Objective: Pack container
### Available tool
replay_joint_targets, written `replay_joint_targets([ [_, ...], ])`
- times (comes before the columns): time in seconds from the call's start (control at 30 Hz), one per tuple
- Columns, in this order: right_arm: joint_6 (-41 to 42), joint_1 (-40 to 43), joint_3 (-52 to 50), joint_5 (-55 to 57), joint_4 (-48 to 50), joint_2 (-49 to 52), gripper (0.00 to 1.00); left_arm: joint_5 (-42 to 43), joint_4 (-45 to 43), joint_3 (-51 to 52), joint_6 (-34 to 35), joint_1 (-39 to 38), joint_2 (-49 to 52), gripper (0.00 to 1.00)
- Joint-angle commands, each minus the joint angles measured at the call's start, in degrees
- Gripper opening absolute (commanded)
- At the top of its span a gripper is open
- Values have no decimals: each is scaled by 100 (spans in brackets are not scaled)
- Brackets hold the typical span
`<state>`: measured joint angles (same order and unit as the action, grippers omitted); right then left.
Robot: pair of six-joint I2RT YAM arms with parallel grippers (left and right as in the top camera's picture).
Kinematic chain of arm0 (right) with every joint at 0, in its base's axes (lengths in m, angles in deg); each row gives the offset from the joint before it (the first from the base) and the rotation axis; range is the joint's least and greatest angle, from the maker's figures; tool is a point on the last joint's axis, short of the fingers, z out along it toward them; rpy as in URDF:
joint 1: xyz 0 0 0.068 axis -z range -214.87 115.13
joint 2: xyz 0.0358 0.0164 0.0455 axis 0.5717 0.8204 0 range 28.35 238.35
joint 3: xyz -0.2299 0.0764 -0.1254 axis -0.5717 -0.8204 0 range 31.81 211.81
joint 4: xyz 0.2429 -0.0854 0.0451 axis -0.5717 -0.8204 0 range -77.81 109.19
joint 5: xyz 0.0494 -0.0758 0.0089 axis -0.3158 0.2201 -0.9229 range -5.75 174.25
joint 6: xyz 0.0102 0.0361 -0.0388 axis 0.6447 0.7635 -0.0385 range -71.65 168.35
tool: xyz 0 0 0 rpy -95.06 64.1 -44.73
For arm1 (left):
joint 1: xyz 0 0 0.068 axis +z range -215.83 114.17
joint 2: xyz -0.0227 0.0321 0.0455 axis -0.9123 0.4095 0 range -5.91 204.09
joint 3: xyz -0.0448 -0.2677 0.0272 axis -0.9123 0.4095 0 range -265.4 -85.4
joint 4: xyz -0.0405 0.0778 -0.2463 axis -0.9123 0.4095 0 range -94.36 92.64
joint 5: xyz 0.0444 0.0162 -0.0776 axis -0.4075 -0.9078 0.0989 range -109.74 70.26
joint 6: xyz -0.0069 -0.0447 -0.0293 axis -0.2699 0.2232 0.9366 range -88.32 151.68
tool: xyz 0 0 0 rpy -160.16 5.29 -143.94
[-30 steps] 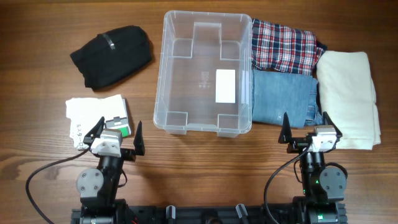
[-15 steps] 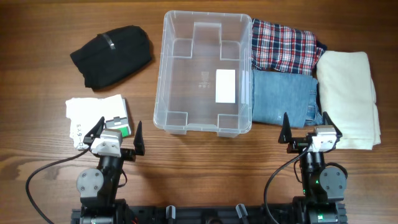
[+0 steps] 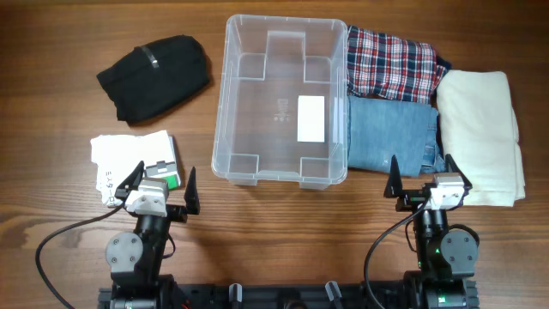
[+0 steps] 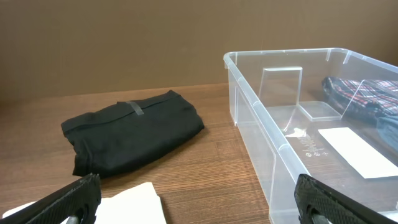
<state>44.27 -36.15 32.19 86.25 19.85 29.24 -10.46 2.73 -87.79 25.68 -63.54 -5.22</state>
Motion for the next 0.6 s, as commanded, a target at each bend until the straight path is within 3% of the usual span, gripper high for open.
replay_joint_targets([
  [0.0,87,22,-9,98,11,-28,100,-35,-7,48,-111,-31,-20,100],
  [0.33,140,22,-9,81,13,-28,100,-35,-9,48,-109,-31,-20,100],
  [0.57,280,22,-9,-568,-11,-28,100,-35,-9,48,-109,-31,-20,100],
])
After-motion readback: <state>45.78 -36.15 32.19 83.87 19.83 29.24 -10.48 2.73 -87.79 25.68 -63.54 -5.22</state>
